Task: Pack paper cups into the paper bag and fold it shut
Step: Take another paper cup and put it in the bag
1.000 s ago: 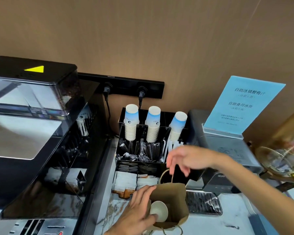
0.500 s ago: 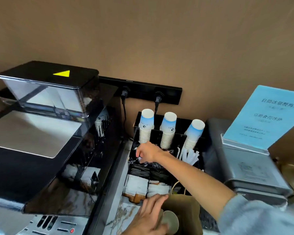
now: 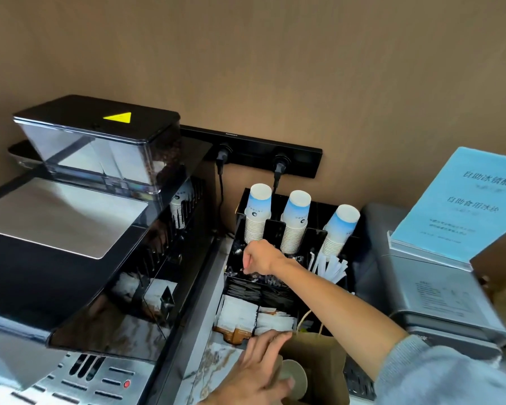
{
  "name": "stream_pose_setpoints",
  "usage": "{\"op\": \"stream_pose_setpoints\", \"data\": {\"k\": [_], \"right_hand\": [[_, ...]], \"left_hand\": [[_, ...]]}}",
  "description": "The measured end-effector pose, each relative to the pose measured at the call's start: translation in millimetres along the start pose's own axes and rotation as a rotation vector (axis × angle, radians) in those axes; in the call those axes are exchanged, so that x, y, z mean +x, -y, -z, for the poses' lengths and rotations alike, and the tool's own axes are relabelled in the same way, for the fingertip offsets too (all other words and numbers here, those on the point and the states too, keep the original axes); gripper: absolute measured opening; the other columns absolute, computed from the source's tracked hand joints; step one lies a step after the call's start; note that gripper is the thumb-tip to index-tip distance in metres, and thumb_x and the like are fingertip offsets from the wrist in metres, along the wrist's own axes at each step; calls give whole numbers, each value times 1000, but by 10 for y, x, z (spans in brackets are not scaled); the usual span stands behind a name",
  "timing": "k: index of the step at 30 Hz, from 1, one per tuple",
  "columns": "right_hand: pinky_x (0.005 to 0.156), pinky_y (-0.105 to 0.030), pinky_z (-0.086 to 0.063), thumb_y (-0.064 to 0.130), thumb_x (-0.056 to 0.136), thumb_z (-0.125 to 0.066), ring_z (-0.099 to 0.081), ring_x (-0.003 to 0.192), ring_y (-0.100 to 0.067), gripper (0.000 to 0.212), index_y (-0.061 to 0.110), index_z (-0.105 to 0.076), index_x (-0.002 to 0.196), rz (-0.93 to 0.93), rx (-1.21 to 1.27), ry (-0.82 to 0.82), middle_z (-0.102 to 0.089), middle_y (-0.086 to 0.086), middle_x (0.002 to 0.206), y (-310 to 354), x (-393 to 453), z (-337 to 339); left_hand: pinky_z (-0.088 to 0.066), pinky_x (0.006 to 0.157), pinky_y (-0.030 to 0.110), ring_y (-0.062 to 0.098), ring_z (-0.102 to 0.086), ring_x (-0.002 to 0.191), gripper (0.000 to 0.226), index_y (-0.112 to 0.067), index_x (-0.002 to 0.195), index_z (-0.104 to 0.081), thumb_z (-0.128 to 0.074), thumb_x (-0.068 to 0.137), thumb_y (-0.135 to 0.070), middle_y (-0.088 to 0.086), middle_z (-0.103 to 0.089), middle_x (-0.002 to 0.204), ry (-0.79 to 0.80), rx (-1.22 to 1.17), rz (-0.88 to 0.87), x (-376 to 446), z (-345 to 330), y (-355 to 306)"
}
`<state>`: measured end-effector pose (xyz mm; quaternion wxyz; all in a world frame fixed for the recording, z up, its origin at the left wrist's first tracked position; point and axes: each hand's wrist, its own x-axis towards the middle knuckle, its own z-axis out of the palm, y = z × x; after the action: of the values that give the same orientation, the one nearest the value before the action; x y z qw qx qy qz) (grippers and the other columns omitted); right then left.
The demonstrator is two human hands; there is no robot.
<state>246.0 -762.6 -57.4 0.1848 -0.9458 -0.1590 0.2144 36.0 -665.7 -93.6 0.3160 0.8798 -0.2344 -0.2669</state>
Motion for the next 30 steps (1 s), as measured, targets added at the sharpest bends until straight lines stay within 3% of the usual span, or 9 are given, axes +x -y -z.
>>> {"op": "stream_pose_setpoints", "data": {"k": [5, 8, 9, 12, 16, 19, 22, 26, 30], "right_hand": [[89, -32, -56, 8, 86, -70, -70, 95, -19, 9, 9, -76, 91, 3, 159, -67, -76, -10, 101, 104, -252, 307], [55, -21, -47, 17, 93, -64, -65, 62, -14, 6, 13, -59, 90, -5, 488, -135, -75, -9, 105, 174, -491, 570], [52, -21, -42, 17, 96, -60, -61, 57, -13, 9, 14, -54, 90, 3, 620, -127, -75, -7, 108, 191, -590, 649], [54, -23, -43, 13, 100, -55, -57, 60, -17, 13, 14, -44, 92, 93, 975, -117, -75, -9, 111, 225, -883, 822], [61, -26, -47, 1, 101, -49, -58, 67, -21, 11, 12, -46, 98, 271, 1231, -258, -72, -19, 95, 248, -1289, 975], [55, -23, -43, -7, 99, -48, -55, 64, -22, 14, 7, -48, 97, 347, 1226, -414, -69, -19, 82, 294, -1750, 1138], [50, -22, -40, -6, 95, -52, -53, 56, -19, 6, -1, -56, 95, 373, 1007, -435, -68, -18, 77, 358, -2378, 1319], [46, -20, -41, 5, 86, -60, -55, 52, -18, 14, 6, -73, 90, 280, 766, -365, -72, -16, 70, 316, -3253, 1453], [50, -19, -44, 4, 92, -59, -59, 56, -17, 14, 7, -72, 94, 128, 660, -108, -75, -12, 75, 271, -3354, 1237]], "left_hand": [[-21, 100, 35, 9, -8, 142, 78, -53, 146, -2, -51, 85, -49, -17, -8, 155, -21, -35, -11, -57, 34, -42], [-21, 98, 33, 8, -8, 142, 77, -54, 146, -3, -52, 87, -46, -15, -8, 155, -32, -47, -25, -75, 51, -58], [-20, 98, 33, 8, -8, 142, 77, -54, 146, -3, -52, 87, -46, -15, -8, 155, -31, -52, -28, -78, 53, -64], [-21, 100, 34, 3, -6, 139, 75, -59, 143, -1, -51, 87, -49, -17, -7, 155, -30, -77, -40, -73, 37, -58], [-21, 107, 35, 4, -5, 140, 75, -56, 145, -2, -51, 87, -51, -18, -7, 153, -24, -99, -51, -75, 22, -28], [-19, 110, 33, 6, -4, 142, 73, -54, 145, -3, -51, 90, -50, -17, -8, 153, -20, -114, -83, -82, 14, -8], [-16, 111, 32, 1, -1, 139, 72, -60, 140, 1, -51, 91, -50, -24, -6, 148, -17, -160, -92, -79, 6, 17], [-15, 118, 40, 2, 2, 140, 77, -55, 146, 2, -51, 89, -56, -26, -4, 147, -15, -152, -80, -54, -20, 55], [-15, 118, 41, -1, 1, 137, 77, -52, 147, 2, -51, 91, -55, -29, -3, 138, -16, -138, -92, -35, -17, 60]]}}
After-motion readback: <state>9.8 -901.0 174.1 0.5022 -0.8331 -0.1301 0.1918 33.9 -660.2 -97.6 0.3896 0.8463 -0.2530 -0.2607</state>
